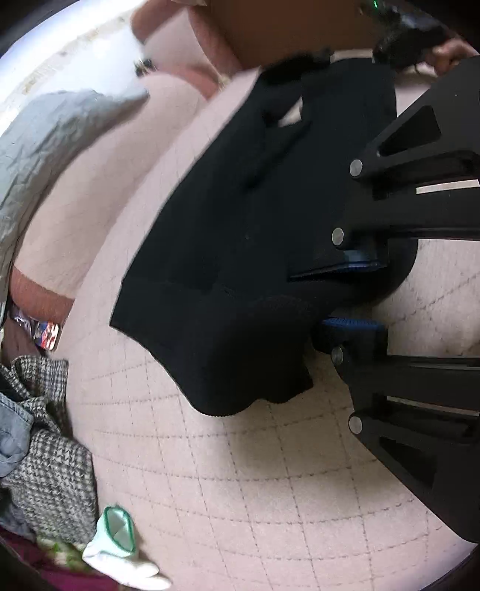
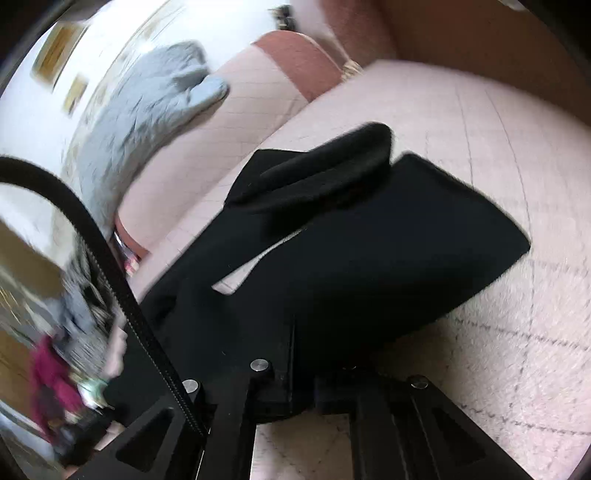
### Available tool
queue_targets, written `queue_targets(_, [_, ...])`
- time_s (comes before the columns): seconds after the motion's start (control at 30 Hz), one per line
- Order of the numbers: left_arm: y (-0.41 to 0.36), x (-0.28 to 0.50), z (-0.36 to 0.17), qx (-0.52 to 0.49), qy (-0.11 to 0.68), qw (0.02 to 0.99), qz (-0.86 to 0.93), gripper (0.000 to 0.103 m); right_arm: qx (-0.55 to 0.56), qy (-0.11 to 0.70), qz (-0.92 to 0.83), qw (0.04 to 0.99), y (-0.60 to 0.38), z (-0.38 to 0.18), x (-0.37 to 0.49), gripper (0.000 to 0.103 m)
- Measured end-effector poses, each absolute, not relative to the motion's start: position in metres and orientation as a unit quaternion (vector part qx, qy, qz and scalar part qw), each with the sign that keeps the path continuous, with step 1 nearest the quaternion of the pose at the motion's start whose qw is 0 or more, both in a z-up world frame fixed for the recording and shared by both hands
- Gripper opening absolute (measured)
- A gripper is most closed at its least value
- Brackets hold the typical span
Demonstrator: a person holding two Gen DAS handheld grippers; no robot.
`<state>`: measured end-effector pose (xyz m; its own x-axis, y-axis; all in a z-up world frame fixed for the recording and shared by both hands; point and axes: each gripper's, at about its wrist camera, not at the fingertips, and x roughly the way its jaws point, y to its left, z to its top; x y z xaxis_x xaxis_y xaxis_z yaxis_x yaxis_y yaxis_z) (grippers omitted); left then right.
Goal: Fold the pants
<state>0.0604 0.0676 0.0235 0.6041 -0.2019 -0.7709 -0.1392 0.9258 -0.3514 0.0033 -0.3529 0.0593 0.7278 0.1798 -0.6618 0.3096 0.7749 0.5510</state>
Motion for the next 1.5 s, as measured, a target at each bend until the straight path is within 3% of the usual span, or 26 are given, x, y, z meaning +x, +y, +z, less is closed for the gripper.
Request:
queue_targets(0.3, [0.093, 0.015, 0.069, -0.161, 0.410, 0.896, -0.060, 0.014, 0.292, 0.350, -0.003, 0.890, -0.335, 0.109, -0.034, 0.005])
queue_targets(0.57, [0.112, -0.001, 0.019, -0.168, 0.457, 0.874, -0.020, 0.014, 0.266, 0.423, -0.017, 0.866, -0.329, 0.062, -0.062, 0.006])
queue_targets(0.7, [0.113, -0.004, 0.018, -0.190, 0.449, 0.872, -0.025, 0.014, 0.285, 0.391, -0.045, 0.874, -0.348, 0.072, -0.078, 0.039])
queue_targets(0.77, [0.114, -0.005, 0.018, -0.195, 0.453, 0.869, -0.026, 0.016, 0.287, 0.382, -0.077, 0.875, -0.361, 0.077, -0.082, 0.039])
queue_targets(0.83, [0.118, -0.007, 0.020, -0.198, 0.456, 0.867, -0.028, 0.016, 0.297, 0.366, -0.097, 0.876, -0.378, 0.077, -0.090, 0.030])
queue_targets(0.87, [0.118, -0.009, 0.022, -0.196, 0.458, 0.867, -0.027, 0.016, 0.290, 0.366, -0.110, 0.877, -0.383, 0.078, -0.091, 0.006])
queue_targets(1.03, [0.126, -0.017, 0.035, -0.164, 0.451, 0.877, -0.013, 0.016, 0.235, 0.368, -0.128, 0.891, -0.384, 0.095, -0.102, 0.005])
queue_targets(1.17, [0.134, -0.018, 0.029, -0.173, 0.461, 0.870, -0.014, 0.016, 0.200, 0.410, -0.170, 0.873, -0.390, 0.083, -0.102, 0.010])
queue_targets(1.27, [0.140, -0.025, 0.038, -0.175, 0.455, 0.873, -0.012, 0.016, 0.183, 0.410, -0.218, 0.866, -0.394, 0.097, -0.112, 0.034])
queue_targets(1.4, [0.141, -0.034, 0.054, -0.120, 0.436, 0.891, 0.038, 0.016, 0.185, 0.380, -0.205, 0.883, -0.389, 0.123, -0.126, 0.034])
queue_targets(1.5, [0.152, -0.035, 0.054, -0.137, 0.435, 0.890, 0.030, 0.017, 0.194, 0.369, -0.152, 0.896, -0.372, 0.132, -0.124, 0.035])
